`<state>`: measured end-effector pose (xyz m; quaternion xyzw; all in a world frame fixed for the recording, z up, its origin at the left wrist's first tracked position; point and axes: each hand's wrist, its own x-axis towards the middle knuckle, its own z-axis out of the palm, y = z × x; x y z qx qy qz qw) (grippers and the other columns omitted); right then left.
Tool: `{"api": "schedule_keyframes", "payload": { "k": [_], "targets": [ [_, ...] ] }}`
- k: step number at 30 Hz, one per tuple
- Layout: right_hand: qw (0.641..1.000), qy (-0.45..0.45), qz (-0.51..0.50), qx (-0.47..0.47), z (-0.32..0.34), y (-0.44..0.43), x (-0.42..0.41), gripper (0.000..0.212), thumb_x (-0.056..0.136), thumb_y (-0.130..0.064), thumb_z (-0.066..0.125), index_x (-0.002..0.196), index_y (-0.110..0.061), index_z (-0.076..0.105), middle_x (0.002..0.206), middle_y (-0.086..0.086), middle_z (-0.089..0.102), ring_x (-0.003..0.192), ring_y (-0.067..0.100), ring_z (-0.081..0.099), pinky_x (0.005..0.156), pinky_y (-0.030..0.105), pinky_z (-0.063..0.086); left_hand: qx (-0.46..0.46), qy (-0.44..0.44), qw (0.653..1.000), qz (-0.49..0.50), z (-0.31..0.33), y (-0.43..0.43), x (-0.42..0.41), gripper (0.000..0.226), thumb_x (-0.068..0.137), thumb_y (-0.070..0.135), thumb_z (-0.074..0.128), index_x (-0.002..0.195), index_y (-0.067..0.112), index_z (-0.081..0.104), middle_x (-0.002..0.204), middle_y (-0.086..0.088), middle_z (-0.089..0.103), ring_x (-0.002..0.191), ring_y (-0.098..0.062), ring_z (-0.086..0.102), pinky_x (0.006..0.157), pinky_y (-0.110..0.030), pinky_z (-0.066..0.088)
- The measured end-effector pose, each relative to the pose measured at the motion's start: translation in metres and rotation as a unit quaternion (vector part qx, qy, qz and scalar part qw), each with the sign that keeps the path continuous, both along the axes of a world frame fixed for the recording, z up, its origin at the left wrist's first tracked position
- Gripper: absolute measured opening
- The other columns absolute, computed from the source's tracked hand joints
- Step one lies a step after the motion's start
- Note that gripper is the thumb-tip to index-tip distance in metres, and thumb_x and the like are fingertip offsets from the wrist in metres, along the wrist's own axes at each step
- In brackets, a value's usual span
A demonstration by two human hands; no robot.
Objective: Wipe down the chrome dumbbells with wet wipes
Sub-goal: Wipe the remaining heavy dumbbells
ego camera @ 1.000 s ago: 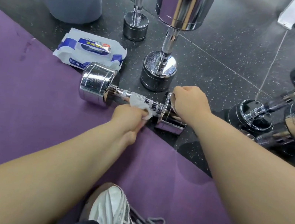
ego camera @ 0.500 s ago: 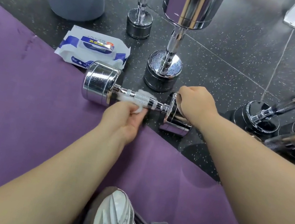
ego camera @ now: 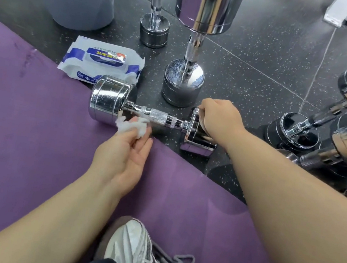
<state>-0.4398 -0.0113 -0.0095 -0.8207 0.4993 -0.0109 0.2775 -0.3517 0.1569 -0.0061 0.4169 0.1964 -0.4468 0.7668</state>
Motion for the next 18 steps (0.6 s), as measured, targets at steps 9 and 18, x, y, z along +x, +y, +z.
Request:
{"api": "schedule_keyframes", "payload": {
  "k": [9, 18],
  "targets": [
    [0.872, -0.396, -0.182, 0.222, 0.012, 0.031, -0.018, 0.020, 0.094, -0.015, 0.057, 0.104, -0.012, 0.074, 0.088, -0.005, 0.070, 0.089, 0.012, 0.063, 0.088, 0.032, 0.053, 0.158, -0.524, 0.796, -0.257, 0.032, -0.051, 0.012, 0.014, 0.080, 0.013, 0.074, 0.079, 0.025, 0.067, 0.069, 0.013, 0.068, 0.063, -0.005, 0.059, 0.058, -0.020, 0.045],
    [0.929, -0.334, -0.145, 0.057, 0.020, 0.016, -0.053, 0.028, 0.084, -0.001, 0.062, 0.084, -0.025, 0.076, 0.077, -0.012, 0.070, 0.069, 0.004, 0.060, 0.068, 0.019, 0.046, 0.165, -0.579, 0.673, -0.431, 0.038, -0.074, 0.002, 0.046, 0.081, -0.007, 0.047, 0.120, 0.017, 0.058, 0.105, 0.006, 0.071, 0.089, -0.012, 0.066, 0.063, -0.027, 0.050]
  ]
}}
